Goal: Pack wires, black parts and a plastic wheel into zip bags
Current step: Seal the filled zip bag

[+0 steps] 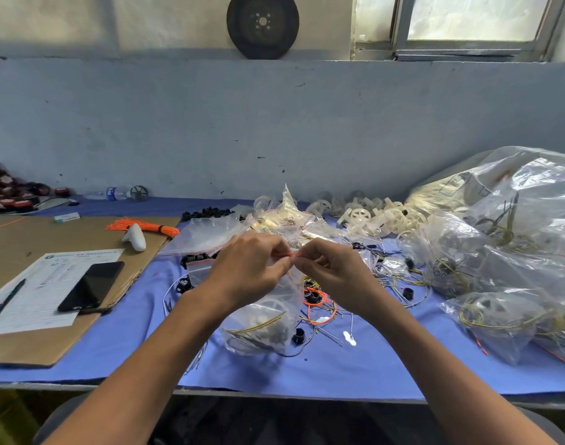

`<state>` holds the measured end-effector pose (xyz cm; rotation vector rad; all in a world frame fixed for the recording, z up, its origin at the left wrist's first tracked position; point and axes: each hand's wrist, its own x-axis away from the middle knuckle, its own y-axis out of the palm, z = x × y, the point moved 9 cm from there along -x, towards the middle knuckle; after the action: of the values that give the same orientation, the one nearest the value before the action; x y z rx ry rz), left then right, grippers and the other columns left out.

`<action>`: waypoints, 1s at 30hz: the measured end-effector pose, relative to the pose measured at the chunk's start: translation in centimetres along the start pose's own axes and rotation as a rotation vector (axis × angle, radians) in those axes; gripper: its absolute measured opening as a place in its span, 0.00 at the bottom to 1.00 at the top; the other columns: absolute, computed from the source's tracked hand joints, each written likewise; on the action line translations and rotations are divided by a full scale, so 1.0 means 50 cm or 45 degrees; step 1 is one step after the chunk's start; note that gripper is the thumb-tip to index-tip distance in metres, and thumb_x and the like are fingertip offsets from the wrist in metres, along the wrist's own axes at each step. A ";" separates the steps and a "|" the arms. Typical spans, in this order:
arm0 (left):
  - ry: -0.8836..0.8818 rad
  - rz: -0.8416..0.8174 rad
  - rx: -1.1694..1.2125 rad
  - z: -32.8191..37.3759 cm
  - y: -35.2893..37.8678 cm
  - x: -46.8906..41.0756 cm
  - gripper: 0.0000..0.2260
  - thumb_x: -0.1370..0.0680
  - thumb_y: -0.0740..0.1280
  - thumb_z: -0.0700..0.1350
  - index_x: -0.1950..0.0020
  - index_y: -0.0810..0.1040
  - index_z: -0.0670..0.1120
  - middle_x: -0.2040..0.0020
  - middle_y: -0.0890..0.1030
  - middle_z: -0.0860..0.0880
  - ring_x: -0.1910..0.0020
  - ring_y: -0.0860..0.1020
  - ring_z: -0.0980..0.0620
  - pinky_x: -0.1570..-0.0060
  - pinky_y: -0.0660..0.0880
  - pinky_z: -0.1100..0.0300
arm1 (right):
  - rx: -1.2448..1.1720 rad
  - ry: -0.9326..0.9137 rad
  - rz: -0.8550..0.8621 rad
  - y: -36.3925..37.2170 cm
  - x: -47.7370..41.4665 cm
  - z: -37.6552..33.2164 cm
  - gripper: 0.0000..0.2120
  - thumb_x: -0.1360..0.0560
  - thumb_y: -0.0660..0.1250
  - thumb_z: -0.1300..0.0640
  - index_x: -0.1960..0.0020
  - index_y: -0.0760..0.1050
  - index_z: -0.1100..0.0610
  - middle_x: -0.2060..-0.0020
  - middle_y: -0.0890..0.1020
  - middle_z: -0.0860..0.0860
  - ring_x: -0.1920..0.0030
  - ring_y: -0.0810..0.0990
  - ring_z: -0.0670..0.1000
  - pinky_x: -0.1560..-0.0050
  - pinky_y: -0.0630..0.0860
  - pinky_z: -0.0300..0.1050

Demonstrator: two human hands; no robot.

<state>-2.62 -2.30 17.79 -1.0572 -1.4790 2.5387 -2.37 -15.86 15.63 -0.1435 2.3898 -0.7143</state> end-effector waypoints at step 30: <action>-0.021 0.071 -0.241 -0.124 -0.067 0.055 0.04 0.23 0.68 0.51 0.52 0.79 0.53 0.55 0.80 0.57 0.54 0.75 0.53 0.48 0.68 0.53 | 0.134 0.001 0.030 -0.001 0.003 0.016 0.03 0.21 0.66 0.54 0.53 0.75 0.47 0.58 0.79 0.42 0.60 0.78 0.44 0.62 0.73 0.36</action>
<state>-2.29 5.19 16.93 -1.1169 -1.7481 2.4886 -2.00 -16.31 15.07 -0.0711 2.3447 -0.8276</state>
